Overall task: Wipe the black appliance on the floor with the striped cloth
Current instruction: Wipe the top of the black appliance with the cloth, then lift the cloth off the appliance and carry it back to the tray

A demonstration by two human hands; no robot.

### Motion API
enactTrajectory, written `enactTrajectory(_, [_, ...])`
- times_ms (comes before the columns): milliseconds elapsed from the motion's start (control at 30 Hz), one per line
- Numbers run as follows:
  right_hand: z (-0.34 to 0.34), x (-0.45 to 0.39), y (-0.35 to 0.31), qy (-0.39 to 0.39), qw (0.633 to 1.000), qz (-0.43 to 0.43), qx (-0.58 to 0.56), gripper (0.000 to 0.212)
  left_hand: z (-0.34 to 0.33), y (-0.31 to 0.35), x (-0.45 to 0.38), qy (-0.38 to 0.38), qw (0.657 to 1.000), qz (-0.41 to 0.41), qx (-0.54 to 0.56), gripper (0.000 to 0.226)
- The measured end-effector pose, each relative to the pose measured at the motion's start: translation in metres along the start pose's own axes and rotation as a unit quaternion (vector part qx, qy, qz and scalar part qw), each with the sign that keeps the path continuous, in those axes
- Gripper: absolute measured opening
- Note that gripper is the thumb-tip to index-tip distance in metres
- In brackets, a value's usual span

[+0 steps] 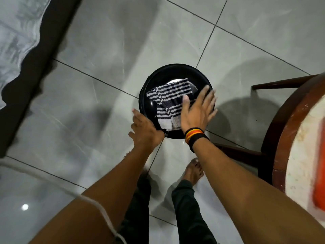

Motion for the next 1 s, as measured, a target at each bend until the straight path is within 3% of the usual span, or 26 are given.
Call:
enactTrajectory(67, [0.010,-0.003,0.011,-0.023,0.999,-0.037,-0.002,0.076,0.031,0.021,0.008,0.120,0.988,-0.072,0.062,0.089])
enactTrajectory(133, [0.016,-0.004,0.007,-0.039,0.999,-0.030,0.013,0.076,0.047,0.045,0.013,0.165,0.975,-0.101,0.111,0.063])
enactTrajectory(300, [0.019,-0.014,-0.002,-0.037,0.997,-0.052,0.052,0.056,0.030,0.076,-0.008,0.078,0.984,-0.040,0.153,0.072])
enactTrajectory(400, [0.020,-0.020,-0.003,-0.070,0.996,-0.057,0.015,0.029,0.026,0.073,-0.017,0.045,0.980,-0.010,0.195,0.042])
enactTrajectory(467, [0.031,-0.019,-0.002,-0.088,0.992,-0.080,-0.048,0.008,0.030,0.077,-0.011,0.034,0.976,-0.050,0.208,0.012])
enactTrajectory(533, [0.050,-0.014,-0.005,-0.085,0.987,-0.089,-0.107,0.014,0.045,0.087,0.006,0.054,0.971,-0.108,0.206,0.010])
enactTrajectory(600, [0.068,-0.001,-0.010,-0.080,0.978,-0.086,-0.171,0.010,0.058,0.094,0.025,0.073,0.962,-0.142,0.221,0.023])
enactTrajectory(667, [0.106,0.018,-0.008,-0.053,0.970,-0.074,-0.226,0.016,0.069,0.112,0.055,0.052,0.945,-0.175,0.272,0.034])
enactTrajectory(733, [0.157,0.040,0.004,-0.020,0.961,-0.065,-0.267,0.021,0.080,0.142,0.094,0.034,0.933,-0.223,0.282,0.030])
enactTrajectory(867, [0.263,0.091,0.063,0.028,0.927,-0.132,-0.349,0.012,0.075,0.209,0.189,-0.062,0.915,-0.304,0.259,0.023])
enactTrajectory(1000, [0.358,0.111,0.123,0.099,0.928,-0.162,-0.321,0.012,0.037,0.272,0.272,-0.140,0.909,-0.318,0.231,0.029])
Point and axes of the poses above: each hand's wrist, its own x-axis away from the middle knuckle, its own z-axis out of the back of the hand, y = z × x, the point moved 9 cm from there along -x, towards the middle knuckle
